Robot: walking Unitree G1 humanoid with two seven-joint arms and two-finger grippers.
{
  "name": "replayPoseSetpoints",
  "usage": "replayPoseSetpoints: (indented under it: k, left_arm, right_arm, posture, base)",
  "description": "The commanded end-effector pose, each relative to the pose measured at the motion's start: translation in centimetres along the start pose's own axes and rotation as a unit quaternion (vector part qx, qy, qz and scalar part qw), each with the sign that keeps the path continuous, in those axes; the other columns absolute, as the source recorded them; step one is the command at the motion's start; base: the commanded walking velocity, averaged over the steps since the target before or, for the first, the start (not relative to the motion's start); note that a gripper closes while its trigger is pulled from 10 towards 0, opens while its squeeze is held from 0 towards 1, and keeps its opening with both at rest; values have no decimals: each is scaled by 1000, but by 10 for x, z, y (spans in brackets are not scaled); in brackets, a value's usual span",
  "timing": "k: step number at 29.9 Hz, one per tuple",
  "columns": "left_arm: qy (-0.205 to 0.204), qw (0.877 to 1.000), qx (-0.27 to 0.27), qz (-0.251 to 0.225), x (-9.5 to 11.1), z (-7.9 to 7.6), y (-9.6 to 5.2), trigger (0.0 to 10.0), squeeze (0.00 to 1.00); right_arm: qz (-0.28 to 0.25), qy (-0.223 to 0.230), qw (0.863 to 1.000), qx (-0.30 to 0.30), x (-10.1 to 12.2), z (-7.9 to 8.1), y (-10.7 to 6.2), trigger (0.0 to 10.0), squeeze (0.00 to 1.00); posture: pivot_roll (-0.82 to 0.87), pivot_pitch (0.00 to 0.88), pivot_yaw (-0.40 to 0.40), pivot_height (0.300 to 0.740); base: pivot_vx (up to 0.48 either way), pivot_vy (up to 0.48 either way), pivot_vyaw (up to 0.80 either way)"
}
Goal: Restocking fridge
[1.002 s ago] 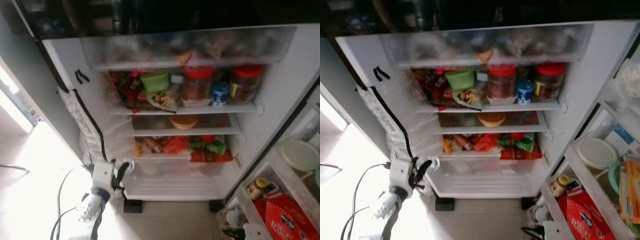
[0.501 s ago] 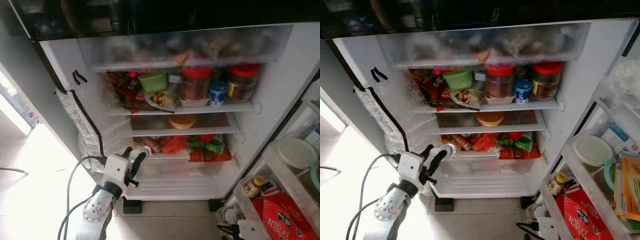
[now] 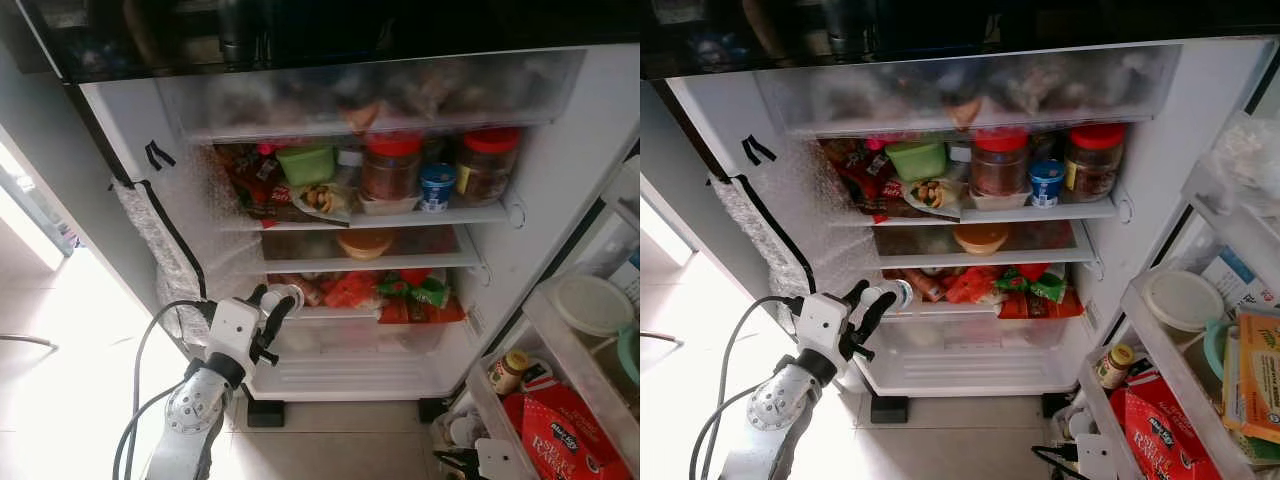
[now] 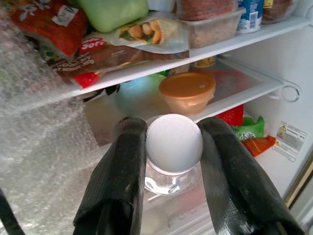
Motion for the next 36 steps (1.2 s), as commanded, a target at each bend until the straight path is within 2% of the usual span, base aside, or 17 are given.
replayPoseSetpoints:
  k: [1,17,36]
  left_arm:
    - [11,1000,-9,-4,6,-2,1,10000,0]
    - [8,1000,-26,-16,13,-10,5,10000,0]
    - [4,999,-25,-22,16,-12,5,10000,0]
  right_arm:
    - [6,-3,1000,4,-2,3,0,10000,0]
    - [9,-10,1000,3,-4,2,0,10000,0]
    - [15,-10,1000,7,-7,4,-1,10000,0]
  posture:
    - [-76,50,67,740]
    - [-77,31,71,740]
    - [-68,43,67,740]
  base:
    - [0,0,0]
    - [0,0,0]
    - [0,0,0]
Point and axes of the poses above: a point about 5 cm out from each wrist's last joint towards the gripper, its own y axis pointing out of the wrist towards the gripper, its own x axis along the axis of the wrist's last joint, z = x × y, the point moved 3 cm from there along y, pointing out of the wrist towards the gripper, and after that the axes turned 6 degrees about -y, right-handed, at the moved point
